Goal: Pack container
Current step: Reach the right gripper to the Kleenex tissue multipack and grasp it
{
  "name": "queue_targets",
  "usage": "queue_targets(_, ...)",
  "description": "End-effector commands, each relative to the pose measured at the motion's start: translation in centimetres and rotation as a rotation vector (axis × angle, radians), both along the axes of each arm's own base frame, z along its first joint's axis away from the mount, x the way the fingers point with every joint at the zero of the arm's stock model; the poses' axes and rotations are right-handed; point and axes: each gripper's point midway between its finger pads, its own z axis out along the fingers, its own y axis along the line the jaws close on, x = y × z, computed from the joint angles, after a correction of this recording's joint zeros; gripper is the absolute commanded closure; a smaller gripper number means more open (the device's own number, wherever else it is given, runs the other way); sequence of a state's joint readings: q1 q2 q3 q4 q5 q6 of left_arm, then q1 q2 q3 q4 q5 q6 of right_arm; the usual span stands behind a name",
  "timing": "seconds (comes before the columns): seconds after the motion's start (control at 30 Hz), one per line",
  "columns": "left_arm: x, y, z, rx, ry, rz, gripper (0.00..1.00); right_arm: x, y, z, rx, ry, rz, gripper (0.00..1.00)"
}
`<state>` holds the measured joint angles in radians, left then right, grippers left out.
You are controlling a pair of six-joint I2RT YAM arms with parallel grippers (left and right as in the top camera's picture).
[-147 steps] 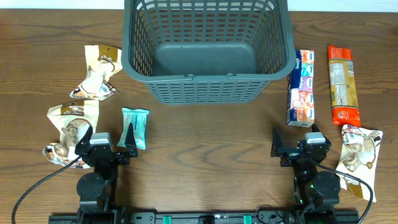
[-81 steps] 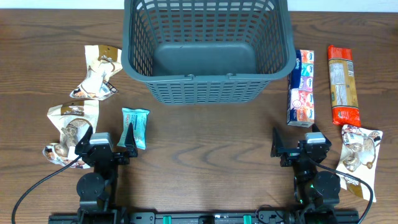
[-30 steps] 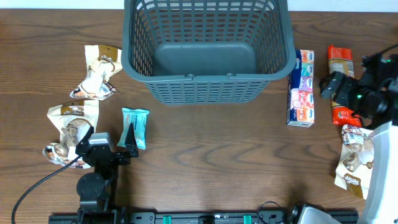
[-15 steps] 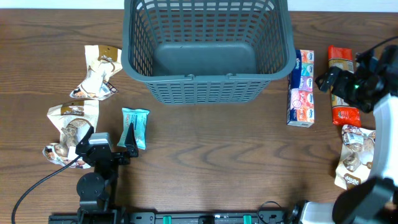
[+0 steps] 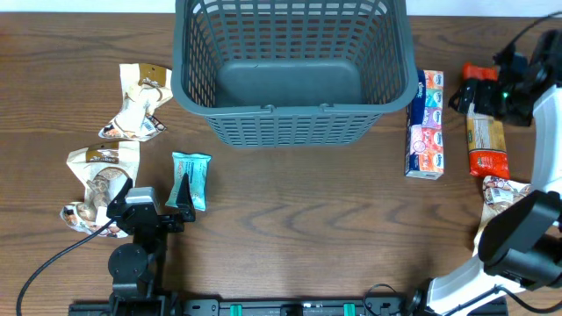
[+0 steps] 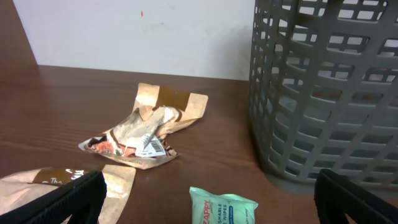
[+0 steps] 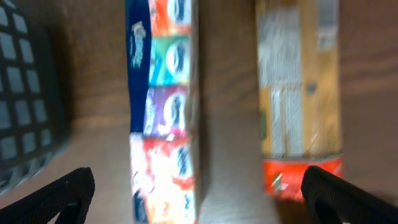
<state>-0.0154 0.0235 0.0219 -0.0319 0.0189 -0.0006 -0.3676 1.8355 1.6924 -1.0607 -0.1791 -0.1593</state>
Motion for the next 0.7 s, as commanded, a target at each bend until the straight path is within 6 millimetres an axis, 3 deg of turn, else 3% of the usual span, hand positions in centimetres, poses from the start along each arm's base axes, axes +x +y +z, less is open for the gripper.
queue_targets(0.0,-0.1,0.0,-1.8,-0.004,0.057,0.001,0.01,1.4,0.2,0.0,-0.092,-0.009,0.078,0.01)
queue_targets(0.17,-0.1,0.0,-1.8,-0.004,0.057,0.002,0.01,2.9,2.2,-1.2,-0.116,-0.005,0.137,0.01)
queue_targets(0.37,-0.1,0.0,-1.8,-0.004,0.057,0.001,0.01,3.7,4.6,-4.4,-0.11,0.062,0.206,0.01)
queue_targets(0.67,-0.1,0.0,-1.8,-0.004,0.057,0.001,0.01,4.7,4.5,-6.7,-0.098,0.081,0.17,0.01)
